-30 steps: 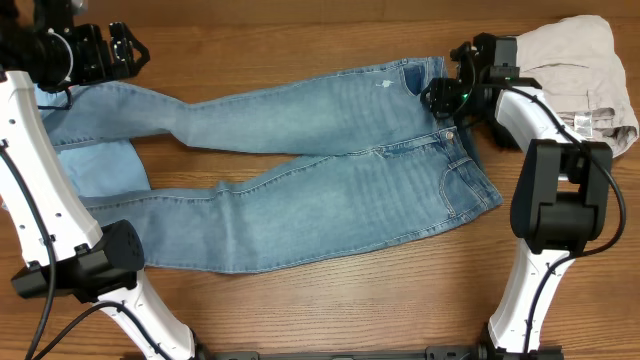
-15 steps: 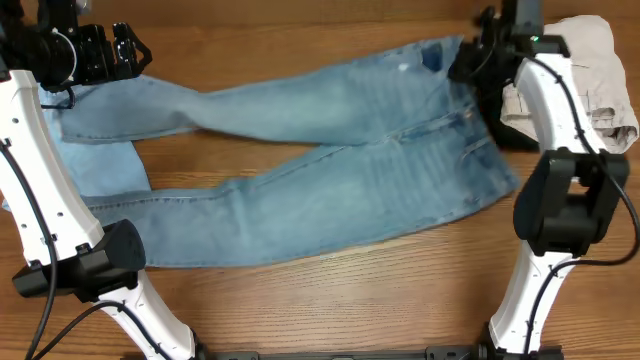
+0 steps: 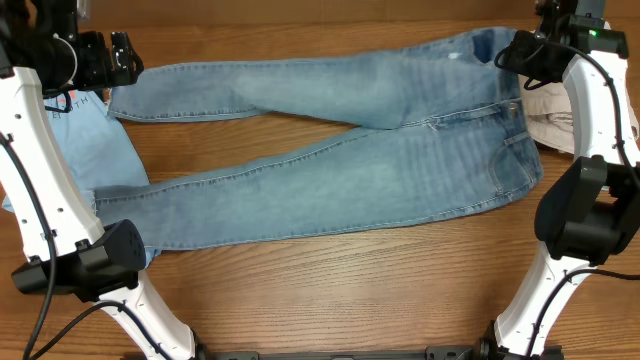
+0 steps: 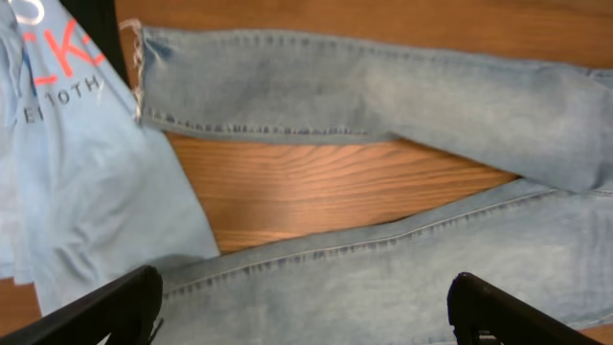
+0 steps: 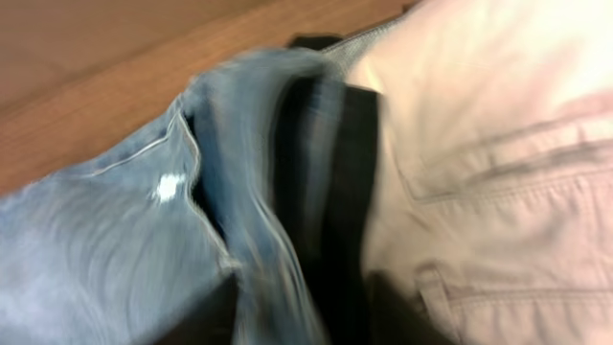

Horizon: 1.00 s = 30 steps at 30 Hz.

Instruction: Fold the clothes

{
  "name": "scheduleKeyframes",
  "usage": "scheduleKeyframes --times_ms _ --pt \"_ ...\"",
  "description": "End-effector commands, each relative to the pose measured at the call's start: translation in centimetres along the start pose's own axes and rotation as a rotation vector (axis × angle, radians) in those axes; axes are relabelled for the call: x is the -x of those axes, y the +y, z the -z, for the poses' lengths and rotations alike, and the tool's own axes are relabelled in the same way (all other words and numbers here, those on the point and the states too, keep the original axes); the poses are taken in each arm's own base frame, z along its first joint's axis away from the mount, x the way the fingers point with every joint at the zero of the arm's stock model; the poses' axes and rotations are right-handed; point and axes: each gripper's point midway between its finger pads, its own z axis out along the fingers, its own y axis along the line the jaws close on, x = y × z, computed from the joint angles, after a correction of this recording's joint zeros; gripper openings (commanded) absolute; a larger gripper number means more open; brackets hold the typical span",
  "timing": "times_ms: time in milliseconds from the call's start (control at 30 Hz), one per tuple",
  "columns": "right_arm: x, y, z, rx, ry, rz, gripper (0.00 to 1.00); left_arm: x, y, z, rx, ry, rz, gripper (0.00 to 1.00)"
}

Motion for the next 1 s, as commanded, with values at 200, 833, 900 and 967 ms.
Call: scheduleKeyframes --times_ms 200,833,900,967 --pt "2.0 2.6 25.2 -0.046 -0.225 -0.058 1.00 -0.5 -2.2 10.2 0.093 -0.234 -0.006 0.97" --pt "-18.5 1.6 20.2 -0.031 0.301 -0.100 0.95 -20.0 2.0 3.5 0.324 0.006 0.464 1.00" --pt "-20.0 1.1 17.2 -0.040 0.329 -0.170 0.95 -21.8 3.0 0.0 0.342 0.038 0.550 1.00" --pt "-21.5 0.4 14.2 -0.070 0.334 -0.340 0.91 -24.6 3.9 -3.8 0.370 0.091 0.650 1.00"
